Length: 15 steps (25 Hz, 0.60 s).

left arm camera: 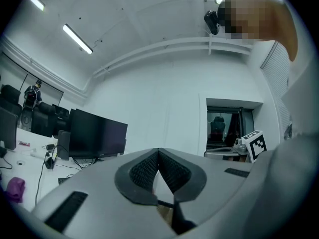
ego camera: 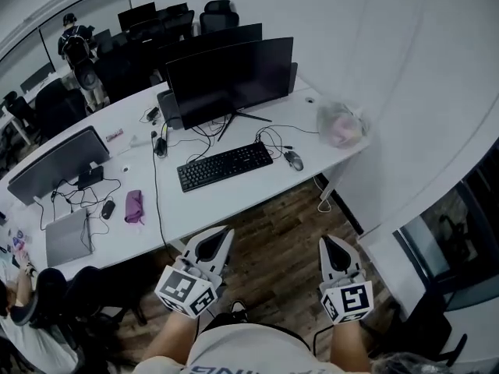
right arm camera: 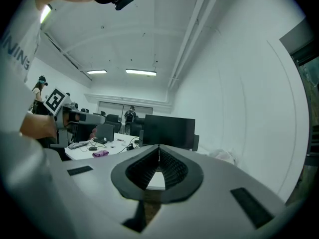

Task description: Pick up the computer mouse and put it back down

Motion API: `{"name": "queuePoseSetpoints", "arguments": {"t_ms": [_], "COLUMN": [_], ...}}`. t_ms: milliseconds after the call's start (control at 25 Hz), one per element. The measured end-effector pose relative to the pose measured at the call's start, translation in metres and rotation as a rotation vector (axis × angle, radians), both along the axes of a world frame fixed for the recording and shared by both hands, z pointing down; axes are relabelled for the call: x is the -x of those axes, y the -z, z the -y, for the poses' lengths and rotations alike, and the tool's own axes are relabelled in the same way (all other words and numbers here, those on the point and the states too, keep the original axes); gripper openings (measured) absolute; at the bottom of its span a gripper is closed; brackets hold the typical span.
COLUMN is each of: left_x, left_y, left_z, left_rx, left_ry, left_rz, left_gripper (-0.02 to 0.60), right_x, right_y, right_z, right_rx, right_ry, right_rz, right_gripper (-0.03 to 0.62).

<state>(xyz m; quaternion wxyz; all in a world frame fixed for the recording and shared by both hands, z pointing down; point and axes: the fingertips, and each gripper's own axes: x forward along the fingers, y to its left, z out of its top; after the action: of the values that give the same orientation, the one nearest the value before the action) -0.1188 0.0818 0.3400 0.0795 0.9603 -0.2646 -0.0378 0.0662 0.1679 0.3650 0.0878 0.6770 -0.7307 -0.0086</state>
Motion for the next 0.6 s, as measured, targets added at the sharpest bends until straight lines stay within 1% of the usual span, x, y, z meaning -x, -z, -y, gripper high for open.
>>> {"name": "queuePoseSetpoints", "arguments": {"t_ms": [240,440,600], "left_x": [0.022,0.023,0.025], "left_y": [-0.011,-0.011,-0.018], "left_z": [0.048,0.066,0.080], "left_rx": [0.020,0.033,0.050], "left_ry": [0.016,0.012,0.029], "left_rz": [-0.018,-0.052,-0.046], "left_gripper": [0.008,0.008,0.008], "right_x": [0.019,0.024,0.024], "right_y": [-0.009,-0.006,-0.010], "right_z": [0.050,0.069,0.088], "right_rx": [0.040,0.058,0.060], "right_ry": [0.026,0.035,0.051], "right_rz": [-0.015,-0.045,-0.028], "right_gripper": [0.020,0.020,0.020]}}
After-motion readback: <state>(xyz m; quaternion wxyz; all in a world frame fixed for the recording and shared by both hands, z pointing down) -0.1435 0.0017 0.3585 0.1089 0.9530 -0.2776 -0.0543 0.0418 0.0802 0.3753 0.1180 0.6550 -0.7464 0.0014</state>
